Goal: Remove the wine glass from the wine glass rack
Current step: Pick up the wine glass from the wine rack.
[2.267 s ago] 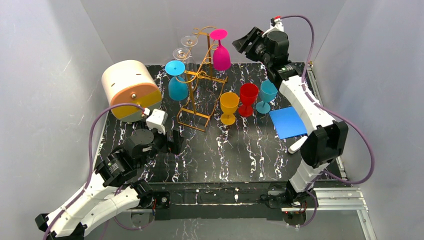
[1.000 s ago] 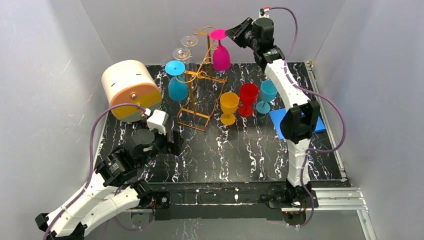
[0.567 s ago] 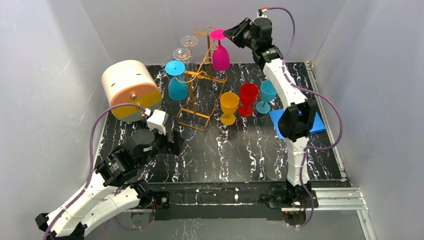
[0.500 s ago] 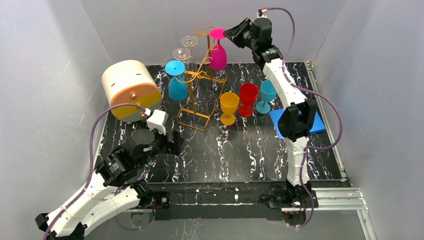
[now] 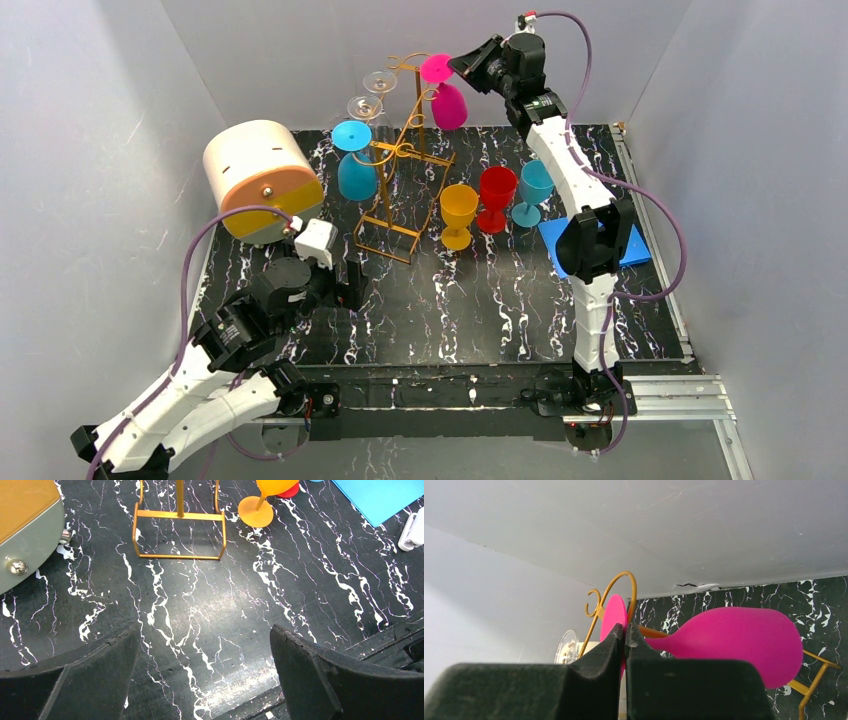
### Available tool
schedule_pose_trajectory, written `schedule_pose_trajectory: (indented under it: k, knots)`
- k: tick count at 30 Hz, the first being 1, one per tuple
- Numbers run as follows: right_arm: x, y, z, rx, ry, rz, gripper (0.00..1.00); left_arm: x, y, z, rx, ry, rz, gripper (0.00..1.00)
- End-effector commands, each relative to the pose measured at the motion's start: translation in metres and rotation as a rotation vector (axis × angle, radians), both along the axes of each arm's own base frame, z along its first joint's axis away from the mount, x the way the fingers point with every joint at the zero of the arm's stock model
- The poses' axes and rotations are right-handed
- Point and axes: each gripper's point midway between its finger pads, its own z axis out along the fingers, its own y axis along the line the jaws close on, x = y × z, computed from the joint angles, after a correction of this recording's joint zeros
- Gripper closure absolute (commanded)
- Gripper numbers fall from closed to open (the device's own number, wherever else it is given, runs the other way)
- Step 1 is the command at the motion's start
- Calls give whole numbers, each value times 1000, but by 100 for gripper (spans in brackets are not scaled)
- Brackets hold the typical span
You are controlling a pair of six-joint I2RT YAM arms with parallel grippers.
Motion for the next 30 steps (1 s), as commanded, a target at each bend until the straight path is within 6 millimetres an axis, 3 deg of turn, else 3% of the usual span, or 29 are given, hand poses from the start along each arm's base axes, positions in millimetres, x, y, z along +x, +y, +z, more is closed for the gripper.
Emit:
schedule_pose_trajectory:
  k: [1, 5, 12, 30]
  knots:
    - [-12, -7, 34, 7, -50, -5, 94, 3, 0, 7, -22, -9, 18, 2]
    - [-16, -6, 41, 35, -51, 7, 99, 3, -1, 9, -27, -13, 18, 2]
    - [-22, -4, 52, 97, -37, 27, 99, 2, -1, 10, -40, -11, 20, 2]
    - [-28, -28, 67, 183, -12, -64, 99, 1, -2, 13, -57, -11, 19, 2]
